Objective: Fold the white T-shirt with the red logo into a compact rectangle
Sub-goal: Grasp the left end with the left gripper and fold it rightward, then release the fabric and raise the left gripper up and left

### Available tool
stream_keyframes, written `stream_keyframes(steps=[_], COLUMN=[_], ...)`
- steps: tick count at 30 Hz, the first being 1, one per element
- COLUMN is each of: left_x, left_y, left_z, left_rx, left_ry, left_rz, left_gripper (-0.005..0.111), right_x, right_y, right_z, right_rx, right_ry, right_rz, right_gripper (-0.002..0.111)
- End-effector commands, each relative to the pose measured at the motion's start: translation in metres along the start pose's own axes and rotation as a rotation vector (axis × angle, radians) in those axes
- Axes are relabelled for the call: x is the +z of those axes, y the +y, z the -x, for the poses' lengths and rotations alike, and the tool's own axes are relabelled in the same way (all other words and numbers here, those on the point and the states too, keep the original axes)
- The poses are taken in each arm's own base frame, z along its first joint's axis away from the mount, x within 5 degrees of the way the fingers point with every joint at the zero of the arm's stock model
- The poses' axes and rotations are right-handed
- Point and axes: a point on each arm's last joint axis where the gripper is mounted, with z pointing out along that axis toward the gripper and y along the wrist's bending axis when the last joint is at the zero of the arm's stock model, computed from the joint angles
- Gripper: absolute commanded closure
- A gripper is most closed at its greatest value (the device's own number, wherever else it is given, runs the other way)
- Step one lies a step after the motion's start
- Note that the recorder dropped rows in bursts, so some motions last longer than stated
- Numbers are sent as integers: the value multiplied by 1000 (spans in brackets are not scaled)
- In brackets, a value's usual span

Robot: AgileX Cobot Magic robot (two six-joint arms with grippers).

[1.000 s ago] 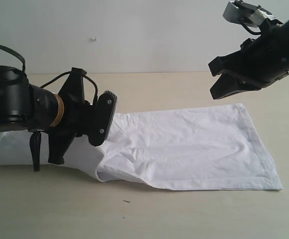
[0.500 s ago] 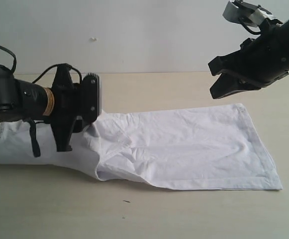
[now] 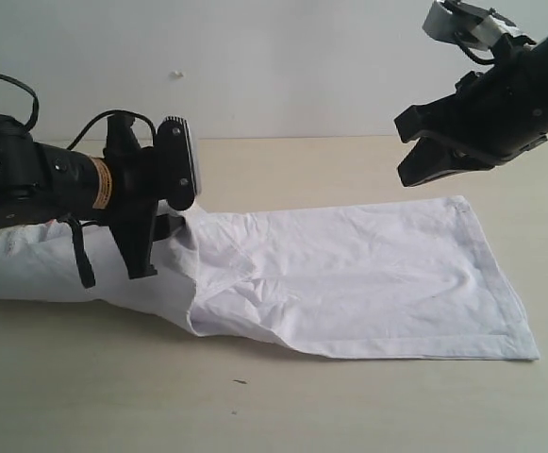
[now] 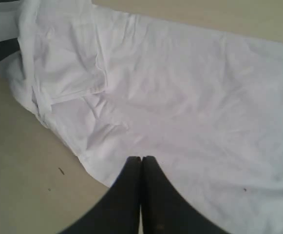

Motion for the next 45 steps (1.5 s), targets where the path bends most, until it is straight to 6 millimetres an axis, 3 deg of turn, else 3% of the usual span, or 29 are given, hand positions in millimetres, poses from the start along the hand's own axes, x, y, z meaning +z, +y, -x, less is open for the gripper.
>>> stream_keyframes(steps=[1, 6, 11, 15, 25, 38, 41, 45], left_x=[-3, -9, -17, -21, -14, -17, -23, -39], left_y=[1, 7, 3, 0, 35, 34, 34, 38], left_z=[-3, 6, 11, 19, 36, 33, 33, 35], left_rx=[-109, -405, -453, -476, -562, -561, -555, -553], left_ry=[75, 155, 307, 289, -13, 19, 35, 45], left_rz=[-7, -15, -168, -284, -1, -28, -41, -48], left_gripper=[54, 62, 64, 64, 64, 65, 75, 105], right_x=[-4, -4, -4, -4, -4, -4, -4, -4], right_y=[3, 3, 4, 4, 4, 4, 4, 4], right_z=[2, 2, 0, 0, 1, 1, 1, 1], right_rx=[-15, -15, -15, -13, -6, -6, -6, -11], right_ry=[-20, -19, -1, -1, -10, -7, -9, -9], right_rz=[1, 2, 12, 14, 19, 21, 20, 20], right_gripper=[108, 108, 108, 108, 108, 108, 108, 108])
